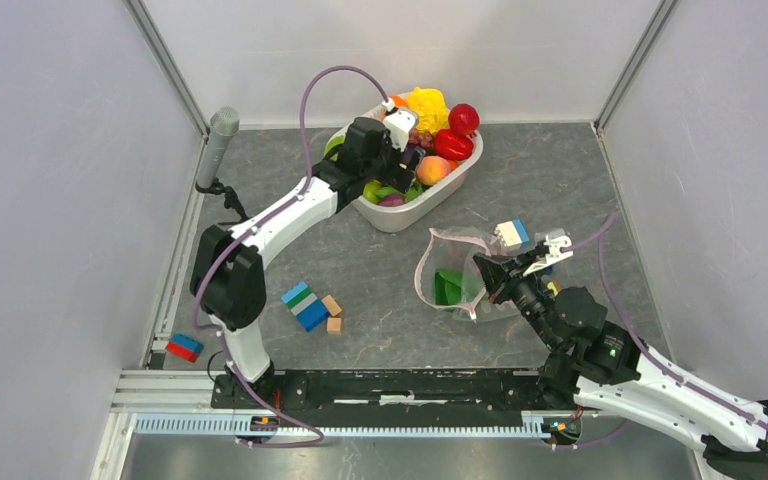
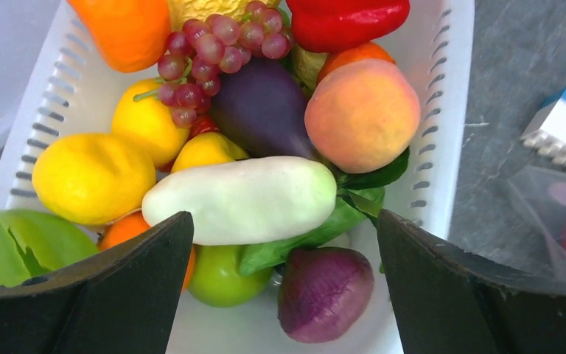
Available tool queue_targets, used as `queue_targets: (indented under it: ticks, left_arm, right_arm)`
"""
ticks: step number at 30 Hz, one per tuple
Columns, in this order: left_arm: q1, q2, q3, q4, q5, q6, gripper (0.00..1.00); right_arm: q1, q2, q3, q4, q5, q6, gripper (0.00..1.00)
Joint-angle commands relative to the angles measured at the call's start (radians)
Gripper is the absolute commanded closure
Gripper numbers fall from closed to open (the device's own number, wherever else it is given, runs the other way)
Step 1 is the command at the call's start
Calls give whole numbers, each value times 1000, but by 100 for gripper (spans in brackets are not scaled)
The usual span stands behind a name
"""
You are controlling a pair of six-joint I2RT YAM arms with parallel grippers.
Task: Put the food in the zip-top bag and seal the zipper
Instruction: Pick up the fake vegetable from the bin.
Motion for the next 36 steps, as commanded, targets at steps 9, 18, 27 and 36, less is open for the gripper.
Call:
queue_targets:
  ticks: [9,18,27,36]
  left_arm:
    - [97,63,122,-178,268,410,0]
    - [107,214,335,-369,189,651,0]
    - [108,309,405,-489,222,779,0]
    - [107,310,414,-509,224,769,25]
  right_arm:
    - [3,6,-7,20,-13,8,94]
    - [4,7,-11,17,-19,13,94]
    - [3,4,-13,14,-12,17,94]
    - [3,4,-16,15,-12,23,94]
